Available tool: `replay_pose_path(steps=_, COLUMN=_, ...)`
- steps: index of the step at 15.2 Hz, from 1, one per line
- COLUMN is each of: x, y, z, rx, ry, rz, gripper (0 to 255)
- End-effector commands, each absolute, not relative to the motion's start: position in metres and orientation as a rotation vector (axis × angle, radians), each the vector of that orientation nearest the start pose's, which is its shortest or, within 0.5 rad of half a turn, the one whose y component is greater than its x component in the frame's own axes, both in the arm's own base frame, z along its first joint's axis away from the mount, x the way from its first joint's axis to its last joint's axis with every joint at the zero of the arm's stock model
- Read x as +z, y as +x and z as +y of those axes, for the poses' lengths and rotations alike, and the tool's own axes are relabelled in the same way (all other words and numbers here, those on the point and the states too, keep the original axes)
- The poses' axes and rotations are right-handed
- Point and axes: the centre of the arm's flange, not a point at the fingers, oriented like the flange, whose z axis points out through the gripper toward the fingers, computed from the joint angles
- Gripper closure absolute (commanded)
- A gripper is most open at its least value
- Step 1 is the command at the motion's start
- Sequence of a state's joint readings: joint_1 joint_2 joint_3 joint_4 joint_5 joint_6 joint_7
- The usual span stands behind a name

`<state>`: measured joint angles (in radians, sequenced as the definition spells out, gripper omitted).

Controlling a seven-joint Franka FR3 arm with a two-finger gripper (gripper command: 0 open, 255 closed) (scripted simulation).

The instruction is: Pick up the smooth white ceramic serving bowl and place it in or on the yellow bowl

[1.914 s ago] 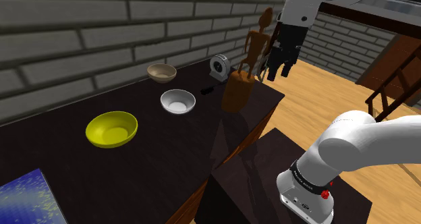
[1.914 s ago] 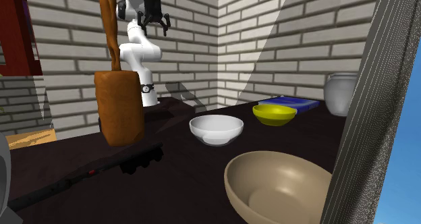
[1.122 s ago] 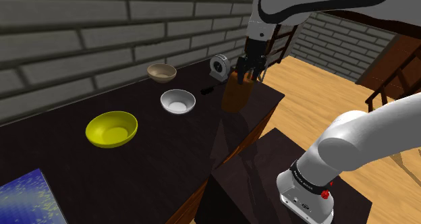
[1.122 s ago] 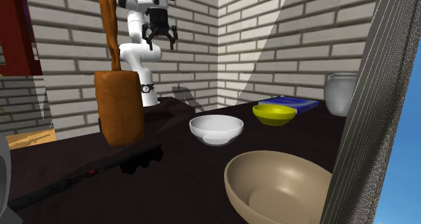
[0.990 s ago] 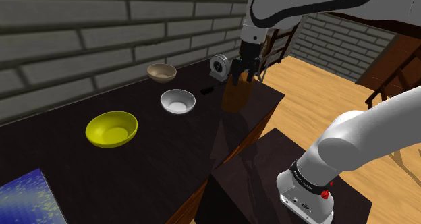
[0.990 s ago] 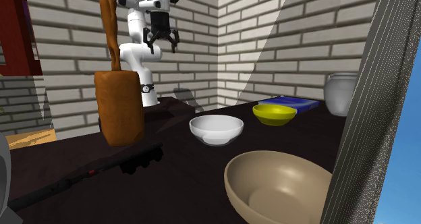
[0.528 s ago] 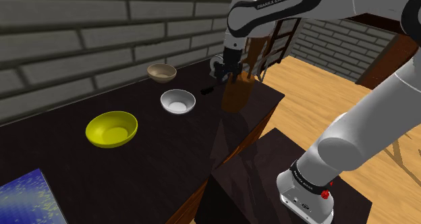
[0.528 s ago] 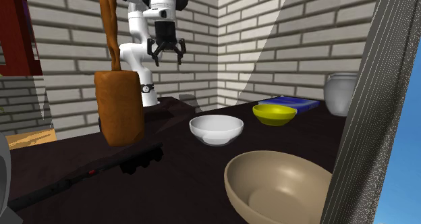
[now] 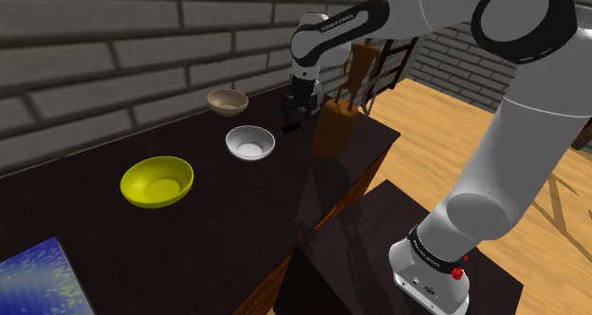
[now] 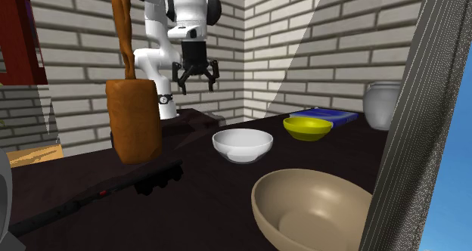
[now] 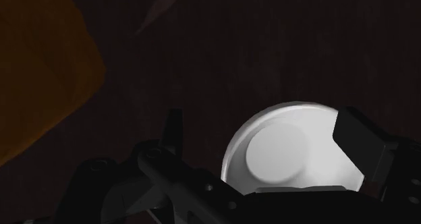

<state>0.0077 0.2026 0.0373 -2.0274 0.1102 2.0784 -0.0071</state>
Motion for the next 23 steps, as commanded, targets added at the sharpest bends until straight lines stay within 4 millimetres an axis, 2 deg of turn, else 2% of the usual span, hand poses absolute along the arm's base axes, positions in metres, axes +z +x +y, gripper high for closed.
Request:
replay_pose_path(steps=1, x=0.326, y=0.59, z=0.03, rx=0.23, ry=-3.035, rz=0.016, gripper=0)
replay_pose_path(steps=12, x=0.242, y=0.707, z=0.031, rx=0.215, ry=-3.026, rz=0.026, gripper=0)
replay_pose_path(steps=13, x=0.238, y=0.713, z=0.031, rx=0.214, ry=-3.025, rz=0.027, gripper=0)
replay_pose_path(steps=20, x=0.202, y=0.708, z=0.035, rx=0.214, ry=-3.025, rz=0.027, gripper=0)
replay_pose_path(steps=23, x=0.199, y=0.708, z=0.035, rx=0.214, ry=-3.025, rz=0.027, gripper=0)
